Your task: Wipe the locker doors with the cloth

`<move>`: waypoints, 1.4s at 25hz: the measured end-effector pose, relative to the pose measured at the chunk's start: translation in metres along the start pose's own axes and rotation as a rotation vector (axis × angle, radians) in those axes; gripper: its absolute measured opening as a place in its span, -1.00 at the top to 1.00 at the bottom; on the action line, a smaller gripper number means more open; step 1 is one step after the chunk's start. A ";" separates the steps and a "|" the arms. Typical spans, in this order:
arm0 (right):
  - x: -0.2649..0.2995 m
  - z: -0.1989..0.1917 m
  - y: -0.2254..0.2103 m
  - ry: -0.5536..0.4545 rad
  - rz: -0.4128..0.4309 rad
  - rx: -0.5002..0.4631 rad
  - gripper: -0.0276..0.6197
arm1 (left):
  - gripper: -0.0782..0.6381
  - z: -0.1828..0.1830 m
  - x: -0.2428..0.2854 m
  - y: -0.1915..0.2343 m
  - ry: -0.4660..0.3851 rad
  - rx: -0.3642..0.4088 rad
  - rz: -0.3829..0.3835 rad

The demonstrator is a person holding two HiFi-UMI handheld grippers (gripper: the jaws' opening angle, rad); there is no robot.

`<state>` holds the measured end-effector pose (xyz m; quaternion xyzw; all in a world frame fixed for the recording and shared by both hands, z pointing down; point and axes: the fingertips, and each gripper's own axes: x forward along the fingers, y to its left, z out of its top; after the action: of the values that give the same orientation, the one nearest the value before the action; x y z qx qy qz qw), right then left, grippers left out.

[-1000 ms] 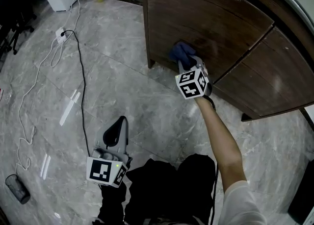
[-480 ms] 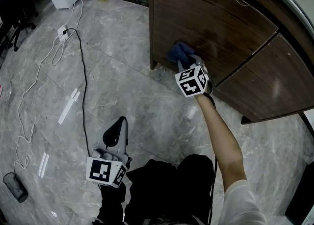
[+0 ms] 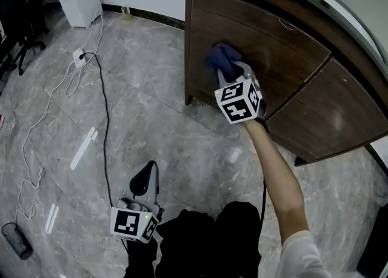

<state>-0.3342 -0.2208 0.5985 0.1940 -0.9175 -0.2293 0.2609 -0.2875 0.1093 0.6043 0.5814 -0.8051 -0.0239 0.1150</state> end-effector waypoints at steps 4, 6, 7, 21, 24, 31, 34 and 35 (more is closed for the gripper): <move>-0.006 0.019 -0.011 -0.023 -0.021 -0.011 0.56 | 0.78 0.000 -0.003 0.002 -0.002 -0.008 0.003; -0.010 0.031 -0.018 -0.038 -0.032 -0.012 0.56 | 0.78 0.000 -0.004 0.004 -0.003 -0.010 0.005; -0.013 0.038 -0.022 -0.047 -0.039 -0.013 0.56 | 0.78 0.001 -0.004 0.005 -0.004 -0.012 0.006; -0.031 0.144 -0.065 -0.195 -0.124 -0.053 0.56 | 0.78 0.004 -0.004 0.005 -0.010 -0.029 0.000; -0.030 0.165 -0.070 -0.226 -0.137 -0.044 0.56 | 0.78 0.005 -0.005 0.007 -0.011 -0.028 0.005; -0.012 0.169 -0.055 -0.236 -0.132 -0.027 0.56 | 0.78 0.001 -0.006 0.010 -0.002 -0.034 0.001; 0.002 0.154 -0.038 -0.214 -0.110 -0.035 0.56 | 0.78 0.001 -0.008 0.012 0.002 -0.030 0.006; 0.006 0.148 -0.032 -0.206 -0.102 -0.034 0.56 | 0.78 0.002 -0.009 0.013 0.002 -0.027 0.009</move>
<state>-0.4152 -0.2026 0.4721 0.2113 -0.9243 -0.2767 0.1566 -0.2974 0.1217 0.6033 0.5760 -0.8073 -0.0337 0.1238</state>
